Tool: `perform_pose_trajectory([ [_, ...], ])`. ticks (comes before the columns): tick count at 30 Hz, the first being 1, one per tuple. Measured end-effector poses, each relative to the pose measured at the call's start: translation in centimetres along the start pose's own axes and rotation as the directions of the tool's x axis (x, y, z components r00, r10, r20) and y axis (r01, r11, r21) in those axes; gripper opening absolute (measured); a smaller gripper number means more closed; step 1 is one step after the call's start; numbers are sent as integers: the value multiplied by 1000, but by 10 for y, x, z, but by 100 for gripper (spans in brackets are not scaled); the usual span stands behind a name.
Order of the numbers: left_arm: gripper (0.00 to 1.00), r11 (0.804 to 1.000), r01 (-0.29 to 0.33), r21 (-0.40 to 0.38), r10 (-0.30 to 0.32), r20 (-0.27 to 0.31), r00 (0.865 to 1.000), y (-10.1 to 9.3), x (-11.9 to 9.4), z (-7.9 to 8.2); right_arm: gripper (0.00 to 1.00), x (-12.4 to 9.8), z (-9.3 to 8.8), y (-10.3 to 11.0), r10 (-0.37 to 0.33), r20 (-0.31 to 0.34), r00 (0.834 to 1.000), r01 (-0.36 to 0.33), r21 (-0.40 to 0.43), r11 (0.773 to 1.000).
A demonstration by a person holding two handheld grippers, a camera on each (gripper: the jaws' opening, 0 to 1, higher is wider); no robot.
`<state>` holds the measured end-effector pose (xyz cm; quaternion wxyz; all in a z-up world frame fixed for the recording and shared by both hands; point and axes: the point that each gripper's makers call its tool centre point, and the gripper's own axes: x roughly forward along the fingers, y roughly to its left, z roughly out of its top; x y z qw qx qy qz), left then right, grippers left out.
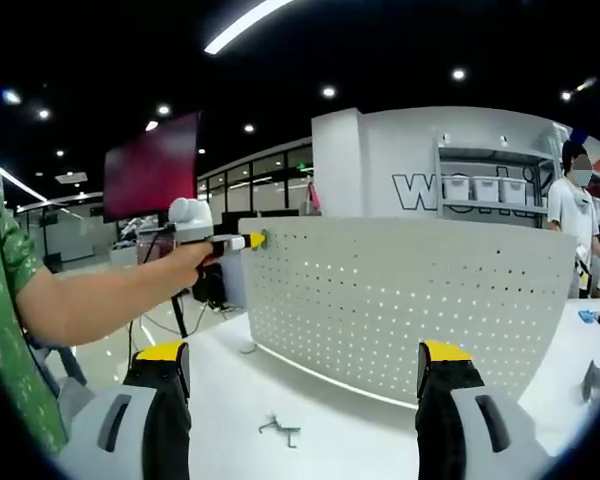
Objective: Insert the hook assembly into the mounting plate slot until the hook locks in place.
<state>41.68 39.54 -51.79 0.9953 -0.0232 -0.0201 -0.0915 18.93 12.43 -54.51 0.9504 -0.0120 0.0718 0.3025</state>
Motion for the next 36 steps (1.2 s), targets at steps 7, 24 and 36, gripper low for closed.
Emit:
perform_pose_trajectory([
  [7, 3, 1000, -1, 1, 1, 3, 1000, 0, 5, -3, 96, 1, 1, -1, 0, -3, 1000, 0, -2, 1000],
  [24, 3, 999, -10, 54, 9, 21, 1000, 0, 6, 0, 96, 4, -5, -1, 9, -23, 1000, -9, 2, 1000],
  [36, 3, 998, -16, 68, 13, 37, 999, -1, 6, 0, 95, 5, -9, -1, 15, -34, 999, -15, 3, 1000],
])
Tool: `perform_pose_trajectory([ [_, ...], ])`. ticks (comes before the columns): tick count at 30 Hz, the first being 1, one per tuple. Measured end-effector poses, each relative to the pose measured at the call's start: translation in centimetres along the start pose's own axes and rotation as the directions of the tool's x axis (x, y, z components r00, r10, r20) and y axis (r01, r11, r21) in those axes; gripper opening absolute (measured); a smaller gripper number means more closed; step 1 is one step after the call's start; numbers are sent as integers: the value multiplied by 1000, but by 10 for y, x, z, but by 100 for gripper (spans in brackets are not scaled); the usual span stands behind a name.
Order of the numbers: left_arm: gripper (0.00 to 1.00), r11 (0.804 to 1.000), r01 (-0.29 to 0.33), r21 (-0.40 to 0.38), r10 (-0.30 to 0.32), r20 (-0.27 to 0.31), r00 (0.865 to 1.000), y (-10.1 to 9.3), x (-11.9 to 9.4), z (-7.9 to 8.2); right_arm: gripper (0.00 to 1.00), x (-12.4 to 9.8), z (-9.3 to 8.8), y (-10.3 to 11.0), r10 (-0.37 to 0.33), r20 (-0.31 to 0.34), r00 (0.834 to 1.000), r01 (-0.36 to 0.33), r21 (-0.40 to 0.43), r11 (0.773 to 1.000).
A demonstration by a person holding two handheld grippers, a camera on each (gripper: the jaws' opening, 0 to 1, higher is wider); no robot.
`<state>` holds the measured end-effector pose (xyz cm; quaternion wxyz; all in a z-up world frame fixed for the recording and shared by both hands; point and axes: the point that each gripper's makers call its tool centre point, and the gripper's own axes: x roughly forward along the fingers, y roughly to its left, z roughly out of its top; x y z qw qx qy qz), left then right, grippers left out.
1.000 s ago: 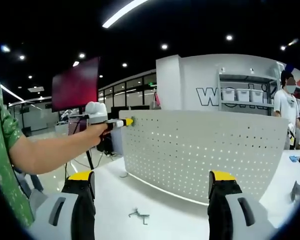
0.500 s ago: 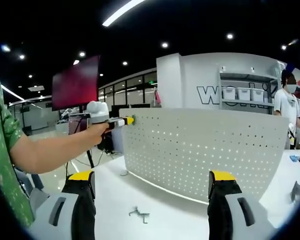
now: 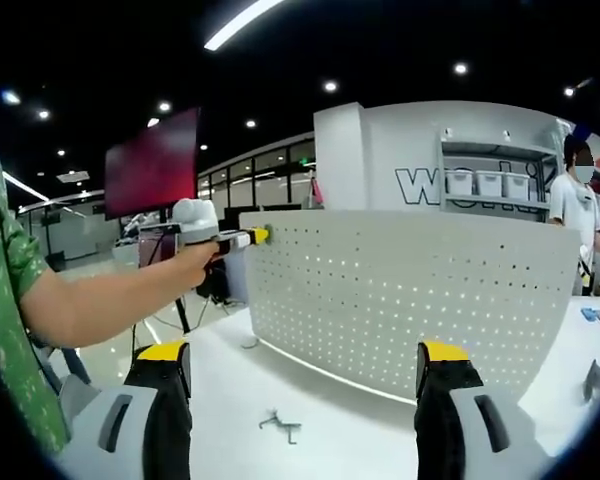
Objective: Insert the hook assembly into the mounting plate slot until the hook locks in place.
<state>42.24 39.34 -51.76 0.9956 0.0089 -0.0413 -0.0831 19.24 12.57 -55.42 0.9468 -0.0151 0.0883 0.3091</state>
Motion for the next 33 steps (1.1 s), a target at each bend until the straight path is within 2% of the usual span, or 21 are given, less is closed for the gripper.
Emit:
perform_pose_trajectory([
  [19, 3, 996, -8, 89, 5, 37, 999, -1, 2, 0, 95, 2, 0, 2, 5, -5, 1000, -5, 2, 1000],
  [33, 3, 995, -6, 104, 0, 54, 999, -1, 3, -2, 95, 2, -2, 1, 5, -16, 1000, -5, -2, 1000],
])
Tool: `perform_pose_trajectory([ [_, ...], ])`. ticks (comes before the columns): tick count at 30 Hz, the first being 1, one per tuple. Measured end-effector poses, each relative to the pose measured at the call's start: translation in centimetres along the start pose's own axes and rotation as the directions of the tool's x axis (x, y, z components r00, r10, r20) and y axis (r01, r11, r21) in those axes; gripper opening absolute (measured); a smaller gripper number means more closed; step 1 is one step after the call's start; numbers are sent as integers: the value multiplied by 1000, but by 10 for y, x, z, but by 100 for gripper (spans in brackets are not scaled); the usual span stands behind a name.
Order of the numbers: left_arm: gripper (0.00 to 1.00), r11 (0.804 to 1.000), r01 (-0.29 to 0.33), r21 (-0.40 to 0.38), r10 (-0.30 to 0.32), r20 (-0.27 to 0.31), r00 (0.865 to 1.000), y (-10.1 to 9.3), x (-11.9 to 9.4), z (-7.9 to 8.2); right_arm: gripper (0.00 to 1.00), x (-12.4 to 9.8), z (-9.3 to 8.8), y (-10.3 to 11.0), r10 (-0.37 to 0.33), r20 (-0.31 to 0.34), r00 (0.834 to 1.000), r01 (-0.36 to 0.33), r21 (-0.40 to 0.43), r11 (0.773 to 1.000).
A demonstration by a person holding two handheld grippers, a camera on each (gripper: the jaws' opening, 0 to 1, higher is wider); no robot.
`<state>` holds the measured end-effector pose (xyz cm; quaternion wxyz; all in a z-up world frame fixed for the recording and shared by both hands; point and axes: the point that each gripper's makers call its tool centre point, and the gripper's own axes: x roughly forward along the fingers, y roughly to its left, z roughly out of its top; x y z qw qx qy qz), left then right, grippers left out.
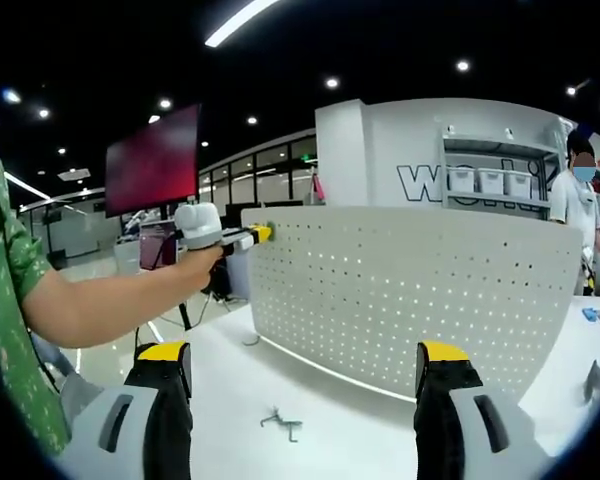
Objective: Insert the hook assembly into the mounting plate slot until the hook locks in place.
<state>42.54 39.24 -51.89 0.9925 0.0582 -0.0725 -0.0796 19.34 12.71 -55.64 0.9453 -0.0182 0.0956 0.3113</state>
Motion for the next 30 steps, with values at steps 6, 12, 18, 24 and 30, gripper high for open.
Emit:
perform_pose_trajectory([
  [6, 3, 999, 7, 45, -7, 3, 1000, -1, 0, 0, 95, 0, -1, -1, 0, -3, 1000, 0, 0, 1000],
  [12, 3, 994, 7, 105, -7, -3, 1000, -3, 0, 1, 95, 1, -2, 0, 1, -8, 1000, -1, 0, 1000],
  [18, 3, 999, 25, 21, -25, 13, 1000, -2, 3, 0, 95, 2, -3, 0, 1, -9, 1000, -1, 0, 1000],
  [24, 3, 998, 46, -38, -45, 25, 999, 1, 3, 0, 95, 3, -5, 1, 3, -14, 1000, -3, 3, 1000],
  [30, 3, 999, 31, -22, -30, 49, 998, 1, 1, -1, 94, 3, -3, 2, 1, -6, 1000, -1, 4, 1000],
])
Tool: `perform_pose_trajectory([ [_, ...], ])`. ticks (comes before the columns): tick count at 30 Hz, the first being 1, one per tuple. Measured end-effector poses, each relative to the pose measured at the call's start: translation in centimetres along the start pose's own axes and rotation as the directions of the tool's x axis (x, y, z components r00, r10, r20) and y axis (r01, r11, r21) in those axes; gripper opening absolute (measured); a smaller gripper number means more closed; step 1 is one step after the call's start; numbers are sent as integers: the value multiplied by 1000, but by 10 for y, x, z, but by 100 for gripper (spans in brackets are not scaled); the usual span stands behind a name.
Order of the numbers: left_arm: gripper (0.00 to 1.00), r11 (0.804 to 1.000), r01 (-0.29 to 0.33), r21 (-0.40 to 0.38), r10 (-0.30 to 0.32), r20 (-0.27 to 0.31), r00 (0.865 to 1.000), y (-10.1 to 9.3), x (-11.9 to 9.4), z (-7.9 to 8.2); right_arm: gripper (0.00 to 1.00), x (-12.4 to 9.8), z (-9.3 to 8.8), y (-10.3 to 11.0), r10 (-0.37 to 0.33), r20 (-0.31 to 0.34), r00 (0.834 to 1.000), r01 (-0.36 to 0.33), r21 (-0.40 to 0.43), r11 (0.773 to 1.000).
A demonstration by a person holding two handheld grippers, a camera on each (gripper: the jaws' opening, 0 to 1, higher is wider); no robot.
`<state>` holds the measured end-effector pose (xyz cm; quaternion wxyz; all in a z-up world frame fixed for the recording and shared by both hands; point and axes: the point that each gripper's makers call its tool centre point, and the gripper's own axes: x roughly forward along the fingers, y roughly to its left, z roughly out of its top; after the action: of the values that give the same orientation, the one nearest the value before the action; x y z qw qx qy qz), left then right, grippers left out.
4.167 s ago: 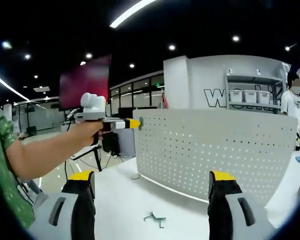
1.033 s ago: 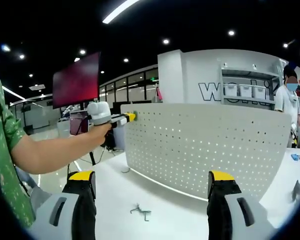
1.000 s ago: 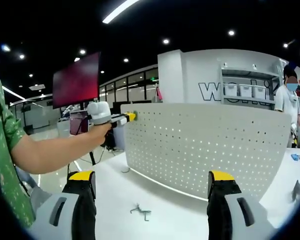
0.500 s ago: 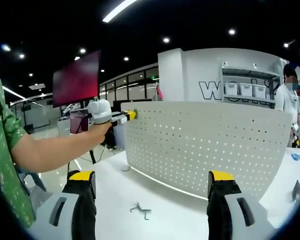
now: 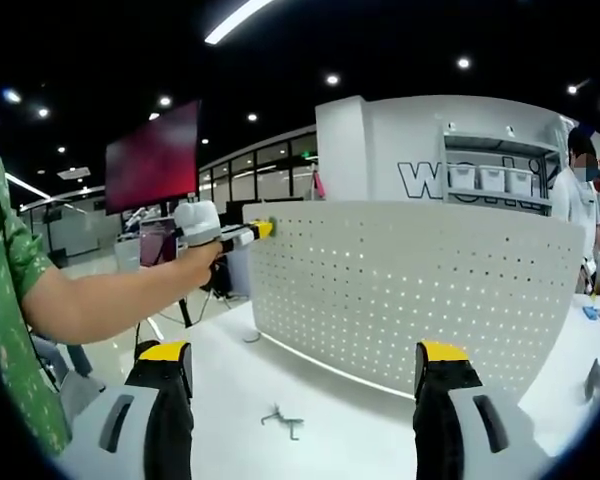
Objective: Insert the hook assembly into the mounting plate slot until the hook locks in place.
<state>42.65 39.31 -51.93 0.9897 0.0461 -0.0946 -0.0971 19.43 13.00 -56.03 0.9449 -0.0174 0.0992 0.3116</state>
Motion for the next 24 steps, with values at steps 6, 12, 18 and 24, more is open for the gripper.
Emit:
perform_pose_trajectory([
  [6, 2, 999, -38, 33, 38, 18, 999, -2, -5, 1, 93, -3, 0, -2, -9, -1, 1000, 9, -1, 1000],
  [12, 2, 999, -49, 17, 48, 39, 998, 2, -10, 9, 93, -3, -1, -1, -11, -1, 1000, 11, -1, 1000],
  [18, 2, 999, -41, 22, 39, 47, 998, 2, -9, 13, 93, 0, -2, 3, -1, -7, 1000, 1, -2, 1000],
  [24, 2, 999, -36, 23, 35, 45, 998, 2, -7, 11, 93, 0, -1, 4, 0, -9, 1000, 0, -7, 1000],
])
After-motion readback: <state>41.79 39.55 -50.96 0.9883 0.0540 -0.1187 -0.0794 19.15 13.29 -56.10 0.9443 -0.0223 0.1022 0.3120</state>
